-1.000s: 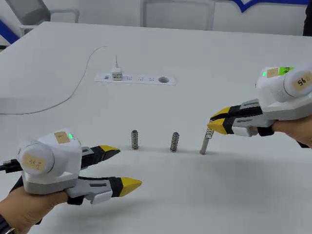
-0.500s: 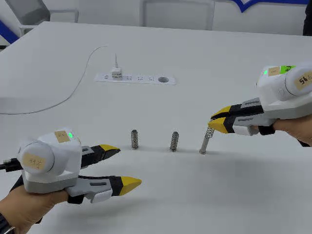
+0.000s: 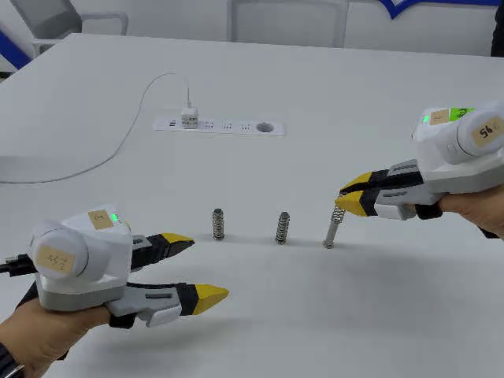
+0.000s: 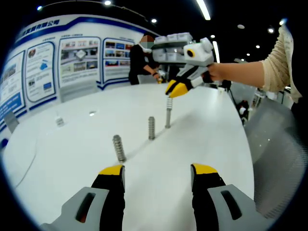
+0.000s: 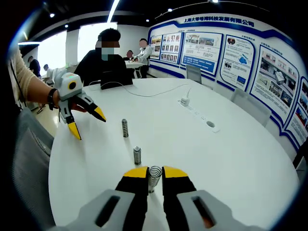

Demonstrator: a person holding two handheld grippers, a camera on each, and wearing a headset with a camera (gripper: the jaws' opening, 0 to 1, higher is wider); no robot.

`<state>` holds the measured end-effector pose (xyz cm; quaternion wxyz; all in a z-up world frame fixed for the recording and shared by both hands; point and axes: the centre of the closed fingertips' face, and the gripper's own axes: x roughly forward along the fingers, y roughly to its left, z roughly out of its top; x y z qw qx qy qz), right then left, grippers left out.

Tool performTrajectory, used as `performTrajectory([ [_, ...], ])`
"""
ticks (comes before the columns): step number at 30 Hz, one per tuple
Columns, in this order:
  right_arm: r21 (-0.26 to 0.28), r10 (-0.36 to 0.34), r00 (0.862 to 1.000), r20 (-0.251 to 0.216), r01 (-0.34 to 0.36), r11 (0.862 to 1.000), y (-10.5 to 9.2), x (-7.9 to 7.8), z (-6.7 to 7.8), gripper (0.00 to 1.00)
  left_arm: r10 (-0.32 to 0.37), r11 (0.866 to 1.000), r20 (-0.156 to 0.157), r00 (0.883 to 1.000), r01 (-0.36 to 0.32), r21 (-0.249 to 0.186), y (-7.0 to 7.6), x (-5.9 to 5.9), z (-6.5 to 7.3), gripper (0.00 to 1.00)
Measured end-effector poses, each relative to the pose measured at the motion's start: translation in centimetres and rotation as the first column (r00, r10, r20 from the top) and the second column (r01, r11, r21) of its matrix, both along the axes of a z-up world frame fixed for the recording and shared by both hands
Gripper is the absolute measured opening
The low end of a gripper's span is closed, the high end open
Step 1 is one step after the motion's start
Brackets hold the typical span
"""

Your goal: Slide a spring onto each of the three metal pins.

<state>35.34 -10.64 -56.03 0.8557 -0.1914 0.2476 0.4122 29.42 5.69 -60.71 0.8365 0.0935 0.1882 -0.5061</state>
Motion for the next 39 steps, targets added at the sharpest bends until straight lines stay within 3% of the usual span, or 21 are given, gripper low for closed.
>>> performTrajectory([
  [39, -0.026, -0.041, 0.997, -0.059, 0.040, 0.999, 0.1, -0.1, -4.5, 0.12, 0.000, 1.000, -0.004, 1.000, 0.000, 0.005, 0.1, 0.0, -0.2, 0.56],
])
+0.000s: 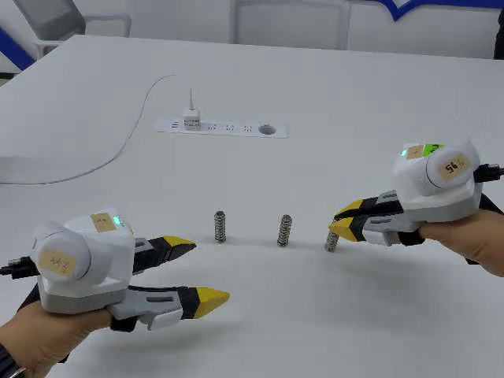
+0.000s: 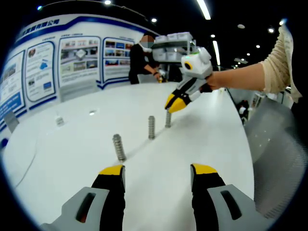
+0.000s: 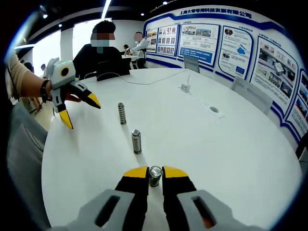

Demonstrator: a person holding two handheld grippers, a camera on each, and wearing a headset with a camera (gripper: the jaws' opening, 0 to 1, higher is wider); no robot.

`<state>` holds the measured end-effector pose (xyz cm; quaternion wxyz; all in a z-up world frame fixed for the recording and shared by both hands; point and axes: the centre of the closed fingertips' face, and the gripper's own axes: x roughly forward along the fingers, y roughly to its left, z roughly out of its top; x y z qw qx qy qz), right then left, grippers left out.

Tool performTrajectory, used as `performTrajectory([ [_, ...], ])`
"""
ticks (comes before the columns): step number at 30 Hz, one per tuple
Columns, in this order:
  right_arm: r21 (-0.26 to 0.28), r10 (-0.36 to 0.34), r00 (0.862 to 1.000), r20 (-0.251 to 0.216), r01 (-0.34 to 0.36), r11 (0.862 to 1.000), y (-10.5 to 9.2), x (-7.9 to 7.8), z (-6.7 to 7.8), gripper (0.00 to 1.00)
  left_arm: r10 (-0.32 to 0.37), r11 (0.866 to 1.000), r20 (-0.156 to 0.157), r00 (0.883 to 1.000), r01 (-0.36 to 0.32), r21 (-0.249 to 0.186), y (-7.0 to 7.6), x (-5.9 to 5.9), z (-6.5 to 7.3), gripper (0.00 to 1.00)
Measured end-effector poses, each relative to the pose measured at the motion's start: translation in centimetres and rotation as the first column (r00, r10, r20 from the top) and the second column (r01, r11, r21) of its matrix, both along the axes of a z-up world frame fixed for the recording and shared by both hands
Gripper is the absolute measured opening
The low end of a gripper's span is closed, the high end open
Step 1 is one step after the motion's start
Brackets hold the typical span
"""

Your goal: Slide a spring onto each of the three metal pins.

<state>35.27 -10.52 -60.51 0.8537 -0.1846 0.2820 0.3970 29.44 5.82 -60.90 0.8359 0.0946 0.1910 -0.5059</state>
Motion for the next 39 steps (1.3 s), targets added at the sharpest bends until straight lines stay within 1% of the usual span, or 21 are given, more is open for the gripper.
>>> performTrajectory([
  [10, -0.013, -0.005, 1.000, -0.006, 0.005, 1.000, -0.1, 0.1, -0.8, 0.12, 0.001, 1.000, 0.000, 1.000, -0.001, 0.000, 0.0, 0.1, -0.1, 0.56],
  [16, -0.011, -0.009, 1.000, -0.004, 0.009, 1.000, -0.1, 0.3, -0.8, 0.12, 0.004, 1.000, 0.000, 1.000, -0.004, -0.001, 0.1, 0.2, -0.1, 0.56],
  [25, -0.003, -0.017, 1.000, 0.003, 0.017, 1.000, -0.3, 0.2, -0.7, 0.18, 0.007, 1.000, -0.002, 1.000, -0.007, 0.003, 0.1, 0.2, -0.2, 0.56],
  [32, 0.007, -0.030, 1.000, 0.007, 0.030, 1.000, -0.7, 0.0, -0.6, 0.26, 0.009, 1.000, 0.001, 1.000, -0.009, 0.000, 0.0, 0.2, 0.0, 0.57],
  [39, 0.026, -0.030, 1.000, 0.007, 0.030, 0.999, -0.7, -0.8, -0.4, 0.33, 0.013, 1.000, 0.002, 1.000, -0.013, -0.003, -0.1, 0.3, 0.1, 0.59],
])
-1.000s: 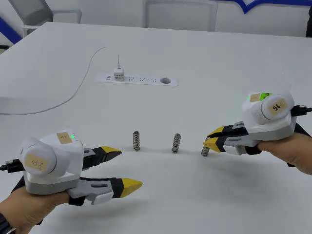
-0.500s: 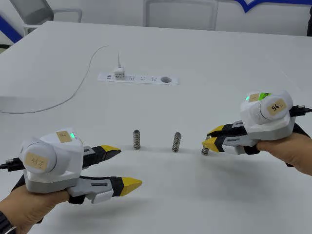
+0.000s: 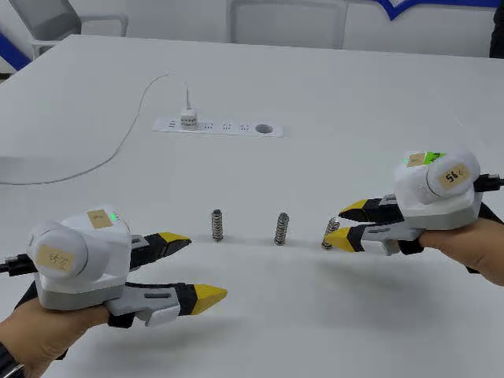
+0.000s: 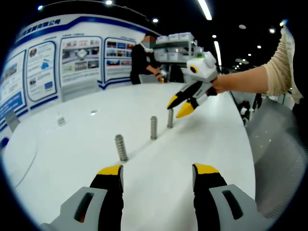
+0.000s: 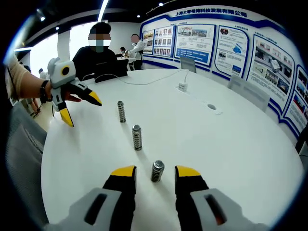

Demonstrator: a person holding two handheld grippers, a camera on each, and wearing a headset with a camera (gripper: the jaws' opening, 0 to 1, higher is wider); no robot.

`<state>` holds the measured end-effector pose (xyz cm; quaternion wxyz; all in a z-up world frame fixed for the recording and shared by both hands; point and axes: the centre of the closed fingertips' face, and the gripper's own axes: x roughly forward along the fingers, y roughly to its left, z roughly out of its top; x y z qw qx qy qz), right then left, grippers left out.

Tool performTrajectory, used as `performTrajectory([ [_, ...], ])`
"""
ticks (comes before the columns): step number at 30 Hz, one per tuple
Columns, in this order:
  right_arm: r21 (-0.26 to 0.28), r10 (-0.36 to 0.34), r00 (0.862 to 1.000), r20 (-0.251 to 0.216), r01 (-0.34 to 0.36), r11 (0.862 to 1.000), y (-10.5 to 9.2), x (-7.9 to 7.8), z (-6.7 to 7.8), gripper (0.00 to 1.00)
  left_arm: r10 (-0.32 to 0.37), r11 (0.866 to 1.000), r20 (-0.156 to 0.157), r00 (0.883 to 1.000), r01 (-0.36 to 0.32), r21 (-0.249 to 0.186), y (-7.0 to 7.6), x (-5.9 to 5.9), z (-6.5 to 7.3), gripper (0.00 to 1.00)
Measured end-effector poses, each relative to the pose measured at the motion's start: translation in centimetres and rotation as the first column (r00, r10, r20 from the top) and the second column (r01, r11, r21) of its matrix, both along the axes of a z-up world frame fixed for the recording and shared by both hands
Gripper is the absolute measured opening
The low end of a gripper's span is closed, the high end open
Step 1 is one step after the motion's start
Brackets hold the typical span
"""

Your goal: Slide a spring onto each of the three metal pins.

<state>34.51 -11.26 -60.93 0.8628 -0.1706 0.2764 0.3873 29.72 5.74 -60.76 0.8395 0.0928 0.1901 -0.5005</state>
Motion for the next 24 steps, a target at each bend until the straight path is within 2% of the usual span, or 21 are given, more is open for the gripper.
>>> performTrajectory([
  [14, 0.041, -0.009, 1.000, 0.023, 0.008, 0.999, -0.5, -1.5, 0.2, 0.47, 0.010, 1.000, -0.001, 1.000, -0.010, -0.001, 0.2, 0.3, 0.0, 0.60],
  [24, 0.054, -0.008, 0.999, 0.032, 0.006, 0.999, -1.1, -2.5, 0.3, 0.52, 0.023, 1.000, -0.005, 1.000, -0.023, -0.001, 0.6, 0.5, -0.2, 0.61],
])
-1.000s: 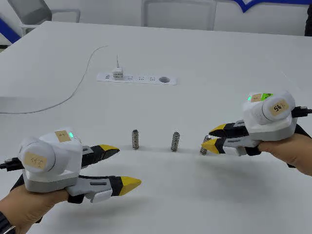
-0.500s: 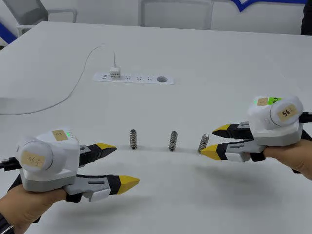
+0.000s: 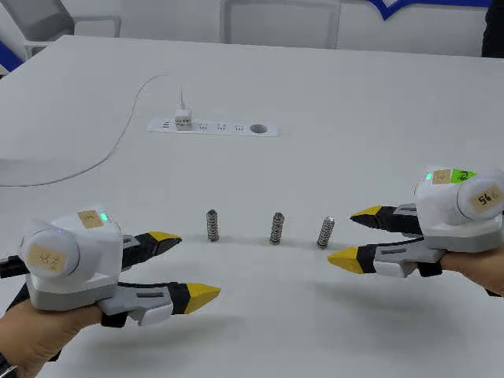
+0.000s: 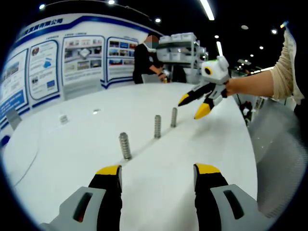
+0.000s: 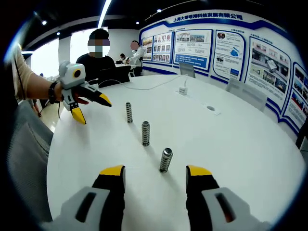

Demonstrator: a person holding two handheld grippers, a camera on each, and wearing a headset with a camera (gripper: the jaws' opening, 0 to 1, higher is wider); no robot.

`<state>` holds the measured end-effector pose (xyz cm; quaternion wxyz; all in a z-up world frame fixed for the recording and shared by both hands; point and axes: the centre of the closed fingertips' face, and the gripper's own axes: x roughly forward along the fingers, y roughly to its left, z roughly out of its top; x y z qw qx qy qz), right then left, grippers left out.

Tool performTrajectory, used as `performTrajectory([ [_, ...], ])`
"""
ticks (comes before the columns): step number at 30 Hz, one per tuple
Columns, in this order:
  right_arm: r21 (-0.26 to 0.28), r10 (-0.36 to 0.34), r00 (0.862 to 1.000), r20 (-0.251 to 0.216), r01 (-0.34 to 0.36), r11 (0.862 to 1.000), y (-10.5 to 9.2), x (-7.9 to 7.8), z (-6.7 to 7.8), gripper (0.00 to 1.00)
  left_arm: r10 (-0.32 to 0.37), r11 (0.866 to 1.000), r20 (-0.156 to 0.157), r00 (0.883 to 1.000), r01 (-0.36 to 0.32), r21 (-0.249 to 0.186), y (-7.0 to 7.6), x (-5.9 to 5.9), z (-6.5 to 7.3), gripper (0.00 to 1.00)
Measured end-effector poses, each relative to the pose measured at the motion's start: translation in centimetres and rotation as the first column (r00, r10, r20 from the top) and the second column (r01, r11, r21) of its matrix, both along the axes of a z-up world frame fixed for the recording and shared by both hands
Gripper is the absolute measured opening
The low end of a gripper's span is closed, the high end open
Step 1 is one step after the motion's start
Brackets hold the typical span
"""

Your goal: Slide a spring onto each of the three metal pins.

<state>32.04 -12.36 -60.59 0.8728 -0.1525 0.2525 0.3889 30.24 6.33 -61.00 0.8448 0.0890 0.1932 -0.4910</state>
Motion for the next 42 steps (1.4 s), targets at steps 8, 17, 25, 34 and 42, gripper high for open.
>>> performTrajectory([
  [8, 0.001, 0.007, 1.000, 0.007, -0.007, 1.000, 0.0, -1.3, -0.1, 0.55, 0.010, 1.000, -0.005, 1.000, -0.010, 0.000, 0.3, 0.1, -0.2, 0.61],
  [17, 0.018, -0.006, 1.000, 0.013, 0.005, 1.000, -0.4, -2.1, -0.2, 0.58, 0.018, 1.000, -0.010, 1.000, -0.018, -0.001, 0.5, 0.0, -0.3, 0.62],
  [25, 0.031, -0.017, 1.000, 0.025, 0.016, 0.999, -0.5, -2.4, -0.1, 0.61, 0.026, 1.000, -0.012, 1.000, -0.026, -0.001, 0.7, 0.0, -0.4, 0.62],
  [34, 0.045, -0.030, 0.999, 0.033, 0.028, 0.999, -0.6, -2.6, 0.0, 0.63, 0.032, 0.999, -0.015, 0.999, -0.032, -0.002, 0.9, -0.1, -0.6, 0.62],
  [42, 0.062, -0.039, 0.999, 0.036, 0.036, 0.997, -0.4, -2.6, 0.2, 0.64, 0.035, 0.999, -0.014, 0.999, -0.035, -0.002, 0.8, -0.1, -0.6, 0.61],
])
